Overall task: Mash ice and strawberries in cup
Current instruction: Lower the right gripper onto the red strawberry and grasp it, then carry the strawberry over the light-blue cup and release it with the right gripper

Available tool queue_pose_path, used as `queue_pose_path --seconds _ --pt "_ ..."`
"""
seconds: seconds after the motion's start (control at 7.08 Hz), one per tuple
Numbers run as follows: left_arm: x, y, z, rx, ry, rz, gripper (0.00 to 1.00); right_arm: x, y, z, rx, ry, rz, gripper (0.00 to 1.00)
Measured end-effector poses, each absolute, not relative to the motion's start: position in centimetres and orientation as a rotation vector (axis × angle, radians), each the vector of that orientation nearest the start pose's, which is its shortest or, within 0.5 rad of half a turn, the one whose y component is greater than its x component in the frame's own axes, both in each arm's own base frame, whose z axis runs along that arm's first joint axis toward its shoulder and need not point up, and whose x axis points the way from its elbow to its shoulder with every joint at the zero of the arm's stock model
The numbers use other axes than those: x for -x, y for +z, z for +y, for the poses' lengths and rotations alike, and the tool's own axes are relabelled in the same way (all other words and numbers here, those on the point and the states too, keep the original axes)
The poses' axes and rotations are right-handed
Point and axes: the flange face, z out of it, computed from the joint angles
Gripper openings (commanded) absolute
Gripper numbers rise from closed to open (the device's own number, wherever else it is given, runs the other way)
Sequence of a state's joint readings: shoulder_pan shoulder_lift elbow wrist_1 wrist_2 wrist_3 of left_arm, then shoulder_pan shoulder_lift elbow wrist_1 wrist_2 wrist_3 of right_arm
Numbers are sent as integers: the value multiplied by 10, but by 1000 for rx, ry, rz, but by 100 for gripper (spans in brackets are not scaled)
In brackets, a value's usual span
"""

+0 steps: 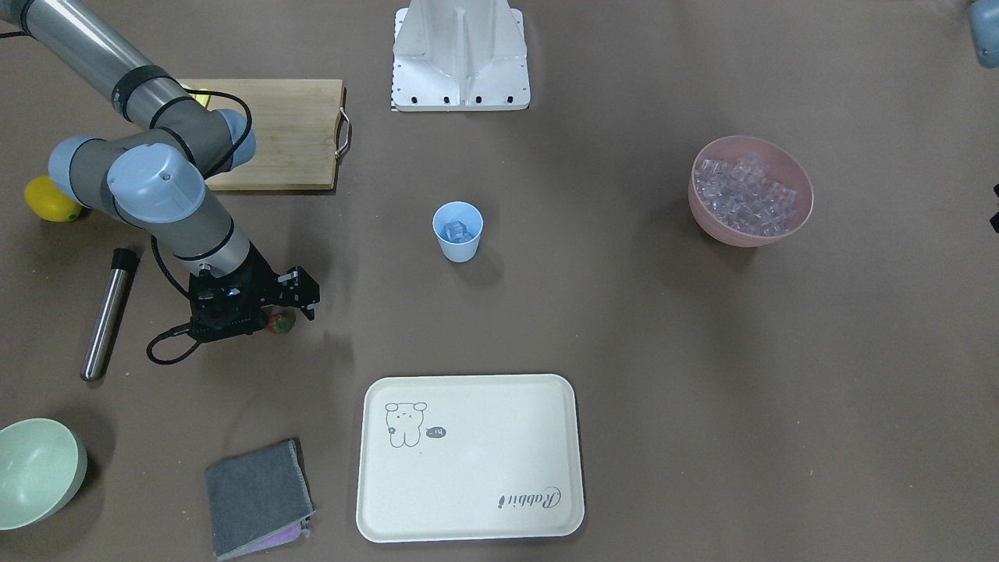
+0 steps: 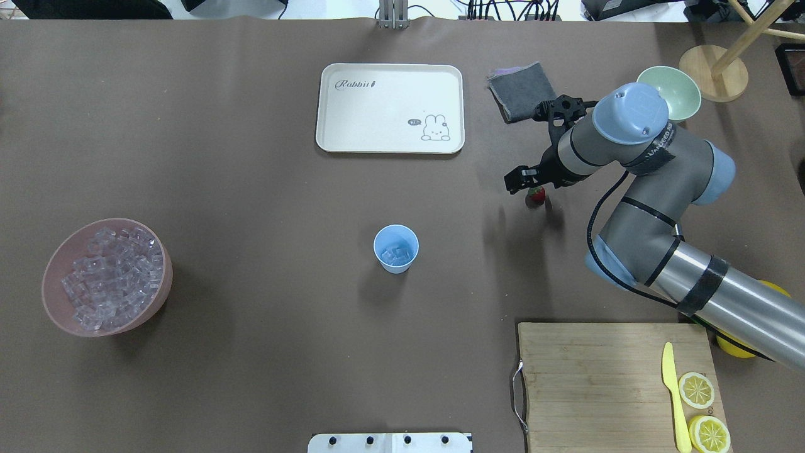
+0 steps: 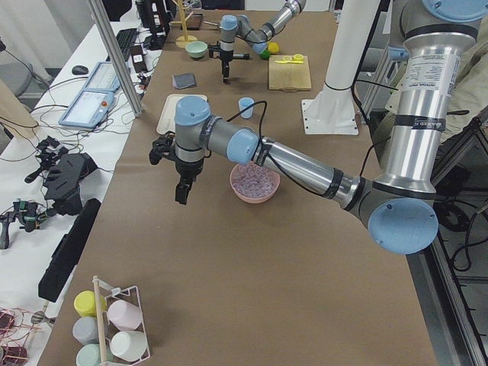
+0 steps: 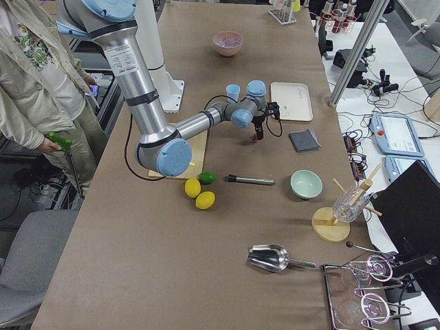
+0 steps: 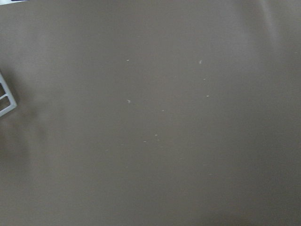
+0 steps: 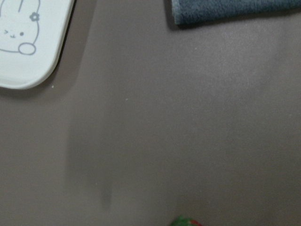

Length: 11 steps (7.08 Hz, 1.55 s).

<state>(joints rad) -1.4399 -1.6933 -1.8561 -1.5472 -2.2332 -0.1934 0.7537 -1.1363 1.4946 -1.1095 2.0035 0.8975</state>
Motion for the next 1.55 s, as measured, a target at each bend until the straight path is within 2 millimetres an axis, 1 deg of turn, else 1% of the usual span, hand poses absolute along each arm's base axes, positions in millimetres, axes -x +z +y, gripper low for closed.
queue_pose_path --seconds 0.14,0.28,0.42,0.56,0.71,0.85,0.99,1.13,1.27,1.41,1.55 --pt "5 465 -538 -261 68 704 98 436 401 -529 -218 -106 -875 61" --pt "6 465 -538 -261 68 704 98 435 403 -527 -217 -107 -873 45" --pt "7 465 -537 -262 68 704 98 434 407 -527 -219 -105 -867 40" --pt "7 466 -536 -261 68 704 98 433 411 -527 -227 -99 -854 18" --pt "7 467 -534 -259 67 704 98 432 414 -528 -238 -93 -842 0" --pt "7 468 -534 -258 66 704 98 432 414 -529 -244 -88 -836 0" --pt "7 469 -534 -256 66 704 98 430 409 -529 -252 -86 -840 0" --pt "7 470 -534 -254 65 704 98 425 393 -530 -269 -86 -861 0" --pt "7 471 -534 -252 64 704 98 423 363 -529 -293 -87 -902 0" --pt "7 471 -534 -251 64 704 98 432 324 -525 -311 -76 -956 0" --pt "7 472 -534 -248 63 704 98 452 282 -513 -323 -53 -1015 0"
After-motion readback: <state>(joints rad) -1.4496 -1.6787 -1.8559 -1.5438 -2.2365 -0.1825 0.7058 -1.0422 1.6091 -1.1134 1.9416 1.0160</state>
